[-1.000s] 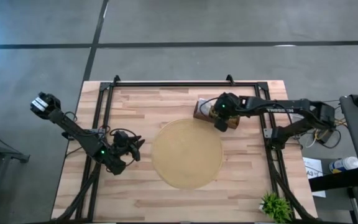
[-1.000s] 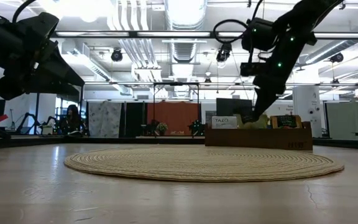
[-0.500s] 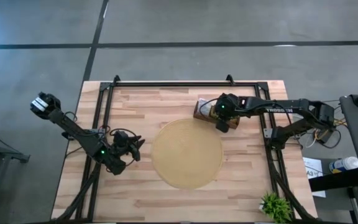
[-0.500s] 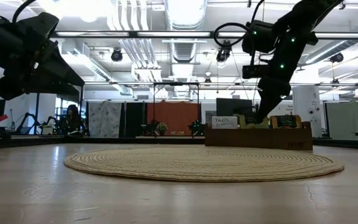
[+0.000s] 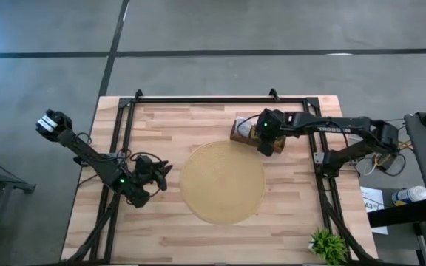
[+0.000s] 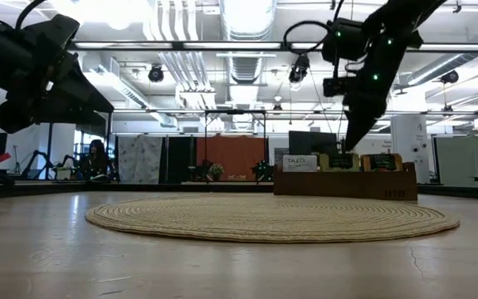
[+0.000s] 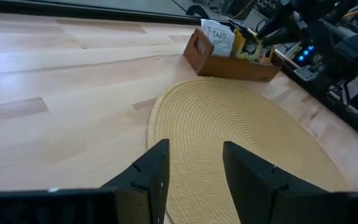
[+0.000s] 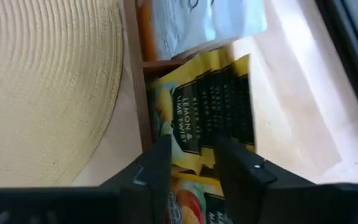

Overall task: Pick & Place Tea
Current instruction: Put the lemon tea bag into the middle section of the wooden organizer, then return to Home Position

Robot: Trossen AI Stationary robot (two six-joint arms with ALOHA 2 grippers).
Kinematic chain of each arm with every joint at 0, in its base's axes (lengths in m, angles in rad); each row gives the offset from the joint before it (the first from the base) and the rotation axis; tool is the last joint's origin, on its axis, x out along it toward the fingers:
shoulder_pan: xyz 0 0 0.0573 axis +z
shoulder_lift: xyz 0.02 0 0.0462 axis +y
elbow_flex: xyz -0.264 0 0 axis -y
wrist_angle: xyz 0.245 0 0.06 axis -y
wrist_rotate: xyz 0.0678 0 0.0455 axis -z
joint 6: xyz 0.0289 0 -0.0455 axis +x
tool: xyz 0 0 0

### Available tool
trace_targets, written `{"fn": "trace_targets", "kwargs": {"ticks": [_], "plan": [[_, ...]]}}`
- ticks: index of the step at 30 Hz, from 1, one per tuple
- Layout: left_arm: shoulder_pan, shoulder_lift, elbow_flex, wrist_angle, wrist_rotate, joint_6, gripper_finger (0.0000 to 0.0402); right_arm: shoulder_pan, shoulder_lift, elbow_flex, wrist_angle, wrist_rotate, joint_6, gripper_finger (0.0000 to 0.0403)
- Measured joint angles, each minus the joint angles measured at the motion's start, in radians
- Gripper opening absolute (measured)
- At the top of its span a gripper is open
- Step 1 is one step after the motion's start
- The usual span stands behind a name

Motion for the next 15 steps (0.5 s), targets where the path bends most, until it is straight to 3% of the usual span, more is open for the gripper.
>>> {"fn": "trace_targets", "kwargs": {"ticks": [5,9,12,15], "plan": [[0.0,-0.002,0.0,0.023,0.013,-0.054,0.0145,0.0,-0.028,0.075,-0.05,-0.001,0.081,0.0137],[0.003,-0.037,0.0,0.031,0.126,-0.102,0.0145,0.003,-0.049,0.159,-0.108,-0.002,0.147,0.0142],[0.004,-0.084,0.001,0.036,0.079,-0.095,0.0145,0.017,-0.064,0.226,-0.143,-0.006,0.144,0.0144],[0.014,-0.166,0.023,0.035,0.053,0.026,0.0145,0.036,-0.08,0.292,-0.189,-0.009,0.102,0.0142]]}}
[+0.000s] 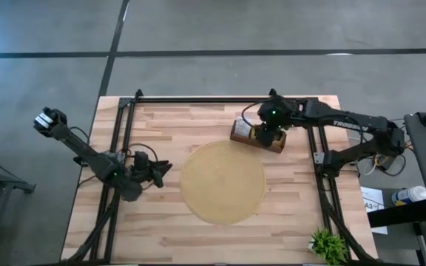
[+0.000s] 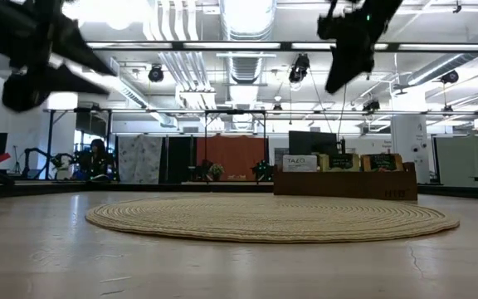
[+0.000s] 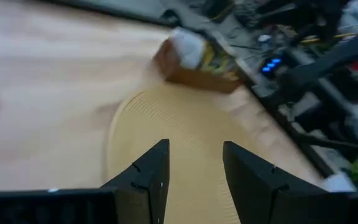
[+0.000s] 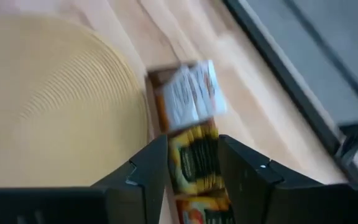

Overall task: Pick & Place Tea
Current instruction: Return to Home Position

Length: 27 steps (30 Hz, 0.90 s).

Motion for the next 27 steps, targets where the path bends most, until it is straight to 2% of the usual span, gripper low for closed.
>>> {"fn": "trace_targets", "kwargs": {"ticks": [3,6,10,12,15,19,21,23,27], "plan": [[0.026,-0.114,0.039,0.002,0.054,0.201,0.0145,0.027,-0.035,0.048,0.0,0.0,-0.028,0.0137],[0.077,-0.23,0.087,0.026,0.181,0.451,0.0145,0.063,-0.097,0.068,0.04,0.0,-0.05,0.0132],[0.211,-0.335,0.115,0.133,0.346,0.746,0.0145,0.092,-0.214,0.036,0.124,0.004,-0.053,0.0127],[0.303,-0.363,0.116,0.161,0.42,0.842,0.0145,0.094,-0.28,-0.008,0.161,0.009,-0.036,0.0124],[0.467,-0.376,0.109,0.162,0.592,0.887,0.0145,0.094,-0.379,-0.093,0.206,0.012,0.018,0.0122],[0.685,-0.351,0.087,0.161,0.952,0.896,0.0145,0.094,-0.493,-0.212,0.238,0.01,0.099,0.0121],[0.762,-0.341,0.073,0.173,1.084,0.917,0.0145,0.095,-0.536,-0.266,0.253,0.009,0.142,0.0123],[0.792,-0.347,0.061,0.185,1.104,0.938,0.0145,0.096,-0.569,-0.31,0.262,0.007,0.177,0.0125],[0.785,-0.39,0.023,0.176,1.046,0.967,0.0145,0.096,-0.62,-0.385,0.272,0.006,0.224,0.0131]]}}
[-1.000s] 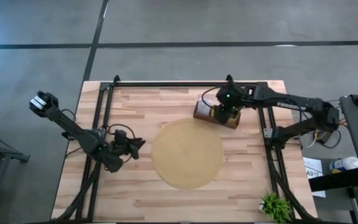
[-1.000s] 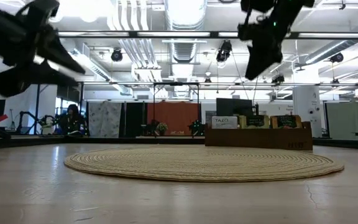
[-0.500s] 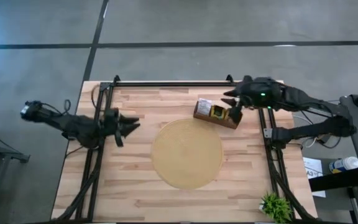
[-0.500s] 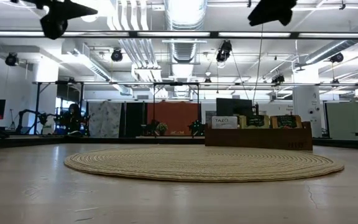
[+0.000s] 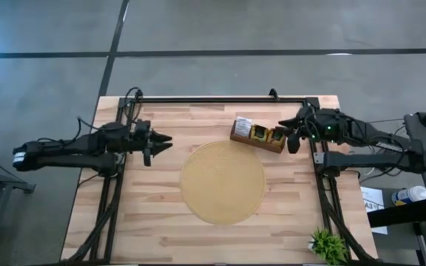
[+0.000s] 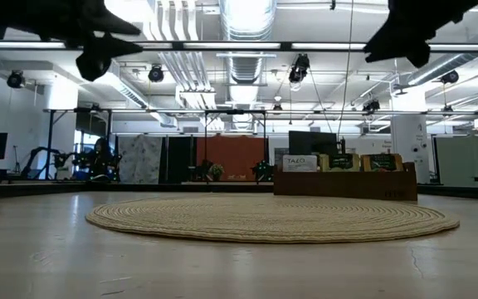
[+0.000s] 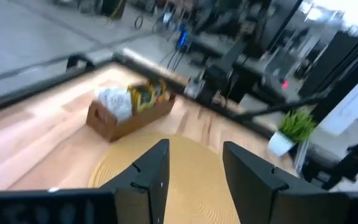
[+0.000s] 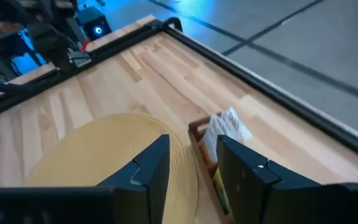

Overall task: Pick & Place Tea
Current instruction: Return to Home Position

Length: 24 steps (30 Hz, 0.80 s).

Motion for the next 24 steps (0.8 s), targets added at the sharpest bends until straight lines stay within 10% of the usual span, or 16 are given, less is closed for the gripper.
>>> {"fn": "trace_targets", "kwargs": {"ticks": [24], "plan": [[-0.008,-0.319,-0.374,0.007,-0.016,-0.354,0.0145,0.0,-0.008,-0.295,0.102,0.003,0.082,0.0127]]}}
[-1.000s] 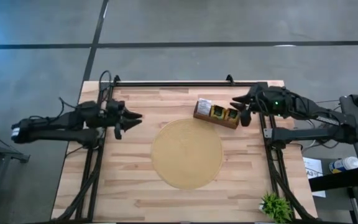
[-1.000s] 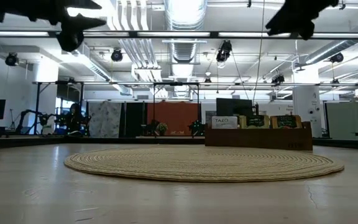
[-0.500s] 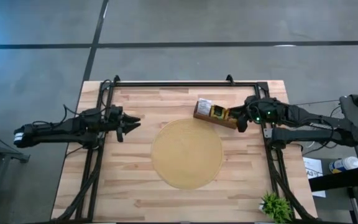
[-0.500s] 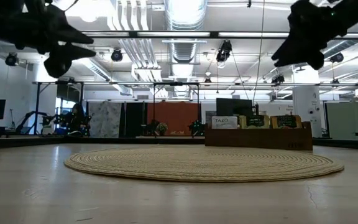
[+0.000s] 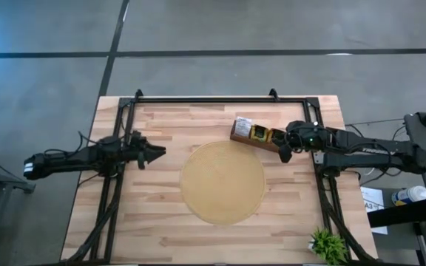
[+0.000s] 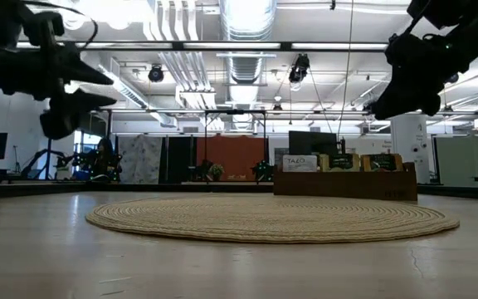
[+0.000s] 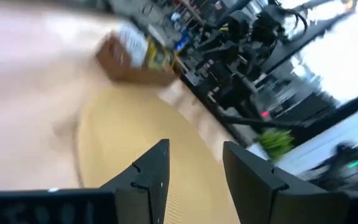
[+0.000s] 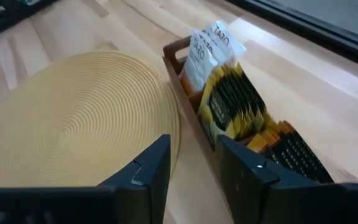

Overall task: Pick & Place Tea
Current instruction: Return to Home Position

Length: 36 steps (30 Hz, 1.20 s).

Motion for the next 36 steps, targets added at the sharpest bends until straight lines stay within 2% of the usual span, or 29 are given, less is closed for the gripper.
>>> {"fn": "trace_targets", "kwargs": {"ticks": [4,7,14,21,24,27,30,32,36], "plan": [[0.0,0.0,-0.037,0.001,0.024,-0.289,0.0145,0.0,0.0,-0.001,0.002,0.0,0.0,0.0132],[0.0,0.003,-0.061,0.02,0.026,-0.416,0.0145,0.0,0.001,-0.001,0.003,0.0,0.0,0.0135],[0.0,0.018,-0.065,0.037,0.028,-0.439,0.0145,0.0,0.0,-0.001,0.002,0.0,0.0,0.0128],[-0.01,-0.134,-0.066,0.033,0.028,-0.438,0.0145,0.0,-0.001,0.0,0.002,0.0,0.0,0.012],[-0.009,-0.198,-0.068,0.041,0.064,-0.29,0.0145,0.0,-0.001,0.0,0.002,0.0,0.0,0.0122],[-0.019,-0.198,-0.079,0.1,0.154,0.09,0.0145,0.0,-0.001,0.001,0.003,0.001,0.0,0.0126],[-0.04,-0.199,-0.084,0.128,0.153,0.426,0.0145,0.0,-0.001,0.001,0.003,0.001,0.0,0.013],[-0.052,-0.199,-0.084,0.116,0.128,0.538,0.0145,0.0,-0.001,0.001,0.003,0.001,0.0,0.0132],[-0.056,-0.199,-0.084,0.11,0.109,0.555,0.0145,0.0,-0.001,0.001,0.005,0.001,0.0,0.013]]}}
